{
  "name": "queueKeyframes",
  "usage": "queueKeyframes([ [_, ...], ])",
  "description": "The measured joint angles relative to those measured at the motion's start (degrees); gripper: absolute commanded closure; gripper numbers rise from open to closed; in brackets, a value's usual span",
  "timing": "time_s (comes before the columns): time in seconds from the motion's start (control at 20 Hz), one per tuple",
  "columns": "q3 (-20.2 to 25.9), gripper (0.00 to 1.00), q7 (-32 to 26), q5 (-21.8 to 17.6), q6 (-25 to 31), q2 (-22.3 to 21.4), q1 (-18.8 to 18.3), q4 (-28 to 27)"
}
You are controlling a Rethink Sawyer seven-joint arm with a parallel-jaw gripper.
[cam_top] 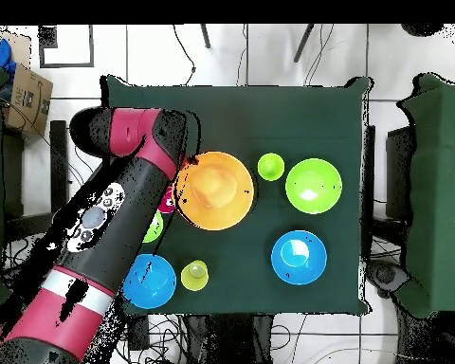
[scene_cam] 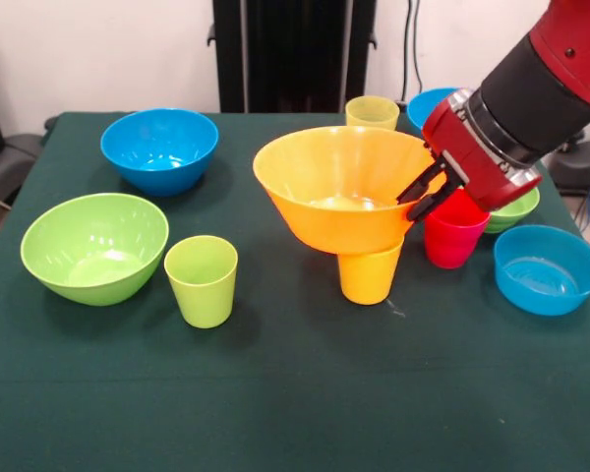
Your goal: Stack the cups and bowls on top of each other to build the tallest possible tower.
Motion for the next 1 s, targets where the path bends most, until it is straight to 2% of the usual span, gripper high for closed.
queueKeyframes([
  [1.0,1.7,1.0,0.0,0.0,1.3,-0.1,0.1,-0.1],
])
